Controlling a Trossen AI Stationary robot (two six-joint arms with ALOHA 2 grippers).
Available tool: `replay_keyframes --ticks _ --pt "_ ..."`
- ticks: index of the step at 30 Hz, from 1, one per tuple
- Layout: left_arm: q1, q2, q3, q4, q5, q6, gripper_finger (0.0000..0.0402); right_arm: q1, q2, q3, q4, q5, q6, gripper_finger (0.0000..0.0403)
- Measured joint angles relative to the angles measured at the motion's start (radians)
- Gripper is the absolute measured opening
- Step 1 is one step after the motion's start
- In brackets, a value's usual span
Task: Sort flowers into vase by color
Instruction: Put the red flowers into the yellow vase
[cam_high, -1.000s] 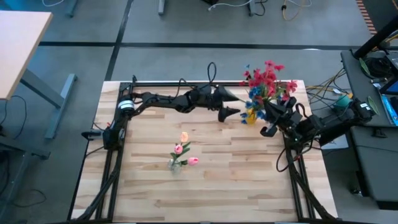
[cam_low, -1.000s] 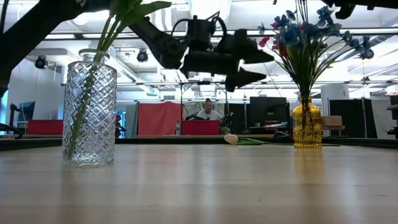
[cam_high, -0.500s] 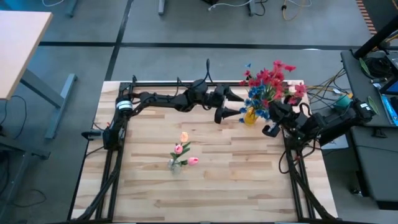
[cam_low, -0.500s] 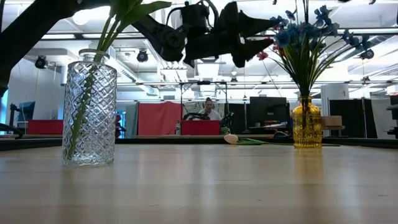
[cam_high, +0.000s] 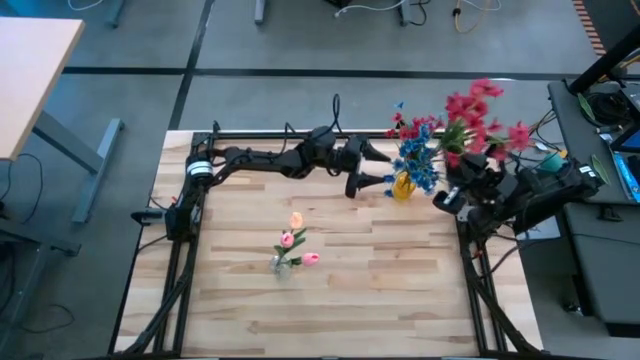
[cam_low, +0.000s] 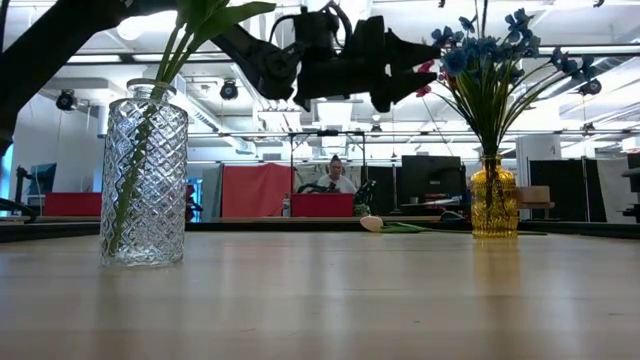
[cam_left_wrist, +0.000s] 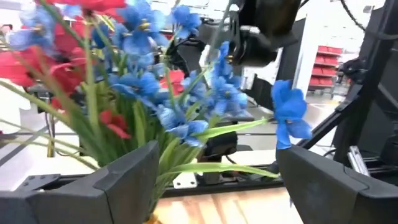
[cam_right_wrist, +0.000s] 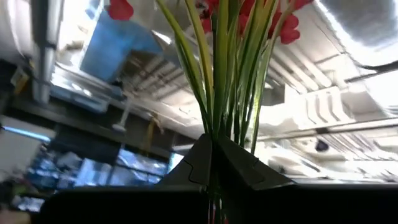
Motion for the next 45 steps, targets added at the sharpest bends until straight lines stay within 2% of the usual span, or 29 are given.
replay_keyframes --ticks 6,11,20,22,24,31,35,38,42,45 --pt "0.004 0.0 -0.009 -0.05 -0.008 0.056 0.0306 0.0 0.015 0.116 -0.197 -0.059 0.188 0.0013" --pt "0.003 -0.001 -0.051 -0.048 -0.011 0.091 0.0305 0.0 0.025 0.122 -0.287 -0.058 0.375 0.0011" --pt "0.007 0.016 -0.145 0.074 -0.02 0.092 0.0288 0.007 0.009 0.02 -0.322 0.205 0.474 0.0009" --pt "0.002 0.036 -0.145 0.084 -0.055 0.093 0.0288 0.022 0.009 0.001 -0.326 0.277 0.473 0.0009" --pt "-0.007 0.065 -0.13 0.086 -0.091 0.096 0.0288 0.04 0.01 -0.013 -0.325 0.334 0.469 0.0009" --pt "-0.015 0.204 -0.012 0.123 -0.095 0.065 0.0302 0.07 0.01 -0.098 -0.313 0.51 0.493 0.0009" --pt "-0.014 0.298 0.078 0.161 -0.097 0.036 0.0328 0.07 0.009 -0.165 -0.237 0.606 0.47 0.0009" --pt "-0.02 0.37 0.165 0.162 -0.104 0.011 0.0348 0.07 -0.006 -0.236 -0.112 0.614 0.419 0.0009" --pt "-0.021 0.462 0.287 0.157 -0.104 -0.008 0.0358 0.07 -0.016 -0.347 0.169 0.608 0.287 0.0009" --pt "-0.019 0.52 0.373 0.147 -0.104 -0.029 0.0356 0.067 -0.016 -0.424 0.404 0.546 0.2 0.0009"
